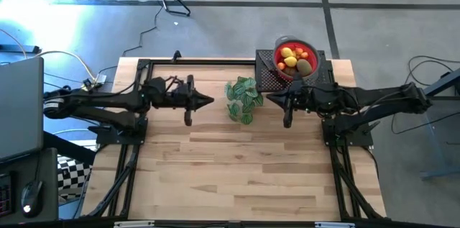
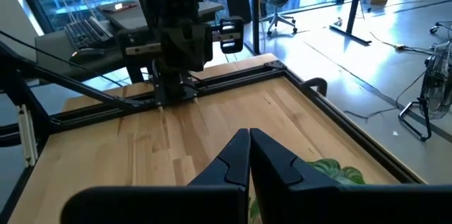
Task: Pick & Place Fruit
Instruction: Return to Home Position
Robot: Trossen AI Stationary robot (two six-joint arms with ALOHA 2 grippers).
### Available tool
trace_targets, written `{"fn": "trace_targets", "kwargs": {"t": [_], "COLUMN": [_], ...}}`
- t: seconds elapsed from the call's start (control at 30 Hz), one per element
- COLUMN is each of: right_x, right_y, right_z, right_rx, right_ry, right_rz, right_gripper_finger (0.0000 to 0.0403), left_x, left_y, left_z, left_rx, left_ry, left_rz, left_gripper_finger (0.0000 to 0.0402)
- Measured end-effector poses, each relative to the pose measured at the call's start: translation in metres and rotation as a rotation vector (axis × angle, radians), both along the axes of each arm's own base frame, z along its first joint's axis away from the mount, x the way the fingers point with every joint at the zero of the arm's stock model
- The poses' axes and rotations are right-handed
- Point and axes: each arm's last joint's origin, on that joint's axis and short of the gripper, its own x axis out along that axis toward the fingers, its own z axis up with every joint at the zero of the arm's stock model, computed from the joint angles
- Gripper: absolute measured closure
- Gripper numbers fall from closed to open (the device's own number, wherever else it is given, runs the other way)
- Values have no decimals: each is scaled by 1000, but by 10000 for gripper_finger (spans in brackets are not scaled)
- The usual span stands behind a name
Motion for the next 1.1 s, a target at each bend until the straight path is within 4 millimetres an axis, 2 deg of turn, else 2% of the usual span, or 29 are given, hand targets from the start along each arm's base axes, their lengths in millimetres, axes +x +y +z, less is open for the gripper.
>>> {"fn": "trace_targets", "kwargs": {"t": [0.13, 0.33, 0.9, 1.1], "right_x": [1, 4, 3, 3], "right_y": [0, 1, 18, 19], "right_z": [-1, -3, -3, -3], "right_rx": [-1, 4, -24, -25], "right_ry": [1, 15, 17, 19], "right_rz": [2, 30, 133, 135], "right_gripper_finger": [399, 399, 400, 400], "left_x": [-4, -13, -37, -47], "left_y": [-12, -23, -25, -25], "left_z": [-7, -3, 8, 10], "left_rx": [9, 37, 67, 67], "left_ry": [12, -18, -39, -22], "left_rz": [7, -27, -41, -20], "left_gripper_finger": [401, 401, 401, 401]}}
